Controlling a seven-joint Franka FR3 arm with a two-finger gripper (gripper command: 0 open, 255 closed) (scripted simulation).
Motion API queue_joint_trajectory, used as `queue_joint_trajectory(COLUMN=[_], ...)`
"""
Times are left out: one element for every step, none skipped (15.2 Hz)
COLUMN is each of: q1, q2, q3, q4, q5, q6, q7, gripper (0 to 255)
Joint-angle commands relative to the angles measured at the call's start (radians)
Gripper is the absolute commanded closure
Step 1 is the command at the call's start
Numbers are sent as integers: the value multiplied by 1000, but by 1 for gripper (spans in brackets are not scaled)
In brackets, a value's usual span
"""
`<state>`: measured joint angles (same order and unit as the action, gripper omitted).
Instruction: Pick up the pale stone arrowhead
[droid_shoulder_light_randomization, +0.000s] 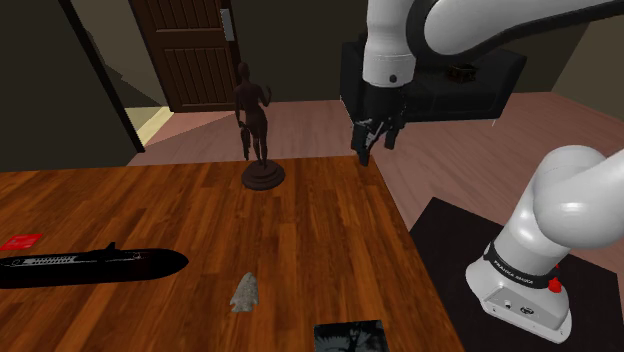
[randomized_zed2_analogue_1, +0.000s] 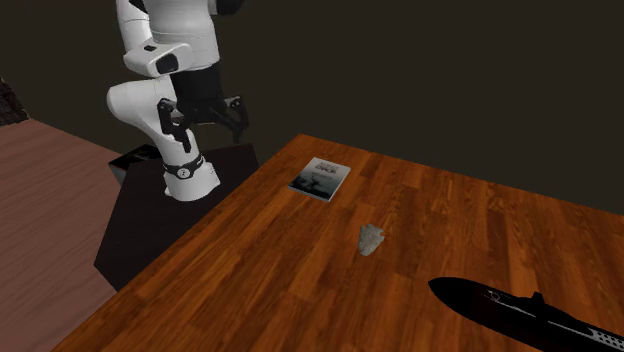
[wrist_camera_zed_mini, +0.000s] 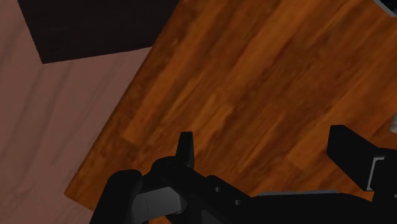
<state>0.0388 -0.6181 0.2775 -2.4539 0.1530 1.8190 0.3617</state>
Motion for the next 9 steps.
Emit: queue_joint_trajectory(q1=[11,13,14,15,16,16,15,14,13], q2=[40,66,94,122,152,184,216,250,285], q3=[47,67,87,108,128,148,168,188,208], q4=[2,6,10,16,23,32,42,54,67], q5=[26,34,41,46,50,53,53,51,47], q6=[40,63,86,109,132,155,177,200,222], q7=[63,90,116,144,171,199,227,257,287], gripper=[0,0,0,0,0,0,0,0,0])
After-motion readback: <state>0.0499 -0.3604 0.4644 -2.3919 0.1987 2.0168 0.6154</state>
